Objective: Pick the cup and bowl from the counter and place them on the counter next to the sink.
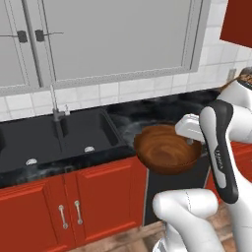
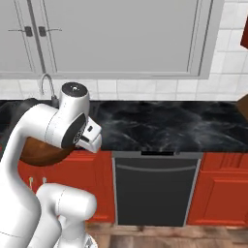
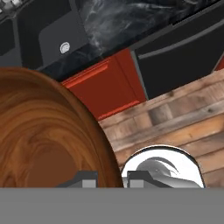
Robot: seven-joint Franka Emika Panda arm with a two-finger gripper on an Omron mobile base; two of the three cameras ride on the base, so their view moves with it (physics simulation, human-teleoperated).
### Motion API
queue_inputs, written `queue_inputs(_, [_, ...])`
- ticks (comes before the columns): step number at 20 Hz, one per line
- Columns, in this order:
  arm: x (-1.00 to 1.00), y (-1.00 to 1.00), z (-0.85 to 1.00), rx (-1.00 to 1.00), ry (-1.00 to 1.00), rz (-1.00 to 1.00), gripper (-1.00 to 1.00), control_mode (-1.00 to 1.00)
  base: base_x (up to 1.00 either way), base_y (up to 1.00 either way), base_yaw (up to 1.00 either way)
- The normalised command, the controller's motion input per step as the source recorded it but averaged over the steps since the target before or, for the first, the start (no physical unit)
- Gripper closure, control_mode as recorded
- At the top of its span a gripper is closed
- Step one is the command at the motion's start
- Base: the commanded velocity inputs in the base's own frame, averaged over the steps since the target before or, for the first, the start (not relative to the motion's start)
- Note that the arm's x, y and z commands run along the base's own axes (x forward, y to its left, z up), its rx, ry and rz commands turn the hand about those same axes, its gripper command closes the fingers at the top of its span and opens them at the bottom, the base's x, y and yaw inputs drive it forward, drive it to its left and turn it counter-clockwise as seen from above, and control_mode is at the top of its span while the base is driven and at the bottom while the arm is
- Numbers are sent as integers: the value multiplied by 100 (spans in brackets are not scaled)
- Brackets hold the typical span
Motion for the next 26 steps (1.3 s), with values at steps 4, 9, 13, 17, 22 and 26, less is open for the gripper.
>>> queue_inputs(4, [0,0,0,0,0,0,100,100,100,-20,-13])
queue_inputs(9, [0,0,0,0,0,0,100,100,47,-8,-6])
queue_inputs(13, [0,0,0,0,0,0,100,100,0,0,0])
queue_inputs(17, [0,0,0,0,0,0,100,100,0,0,0])
queue_inputs(22, [0,0,0,0,0,0,100,100,0,0,0])
queue_inputs(26, [0,0,0,0,0,0,100,100,0,0,0])
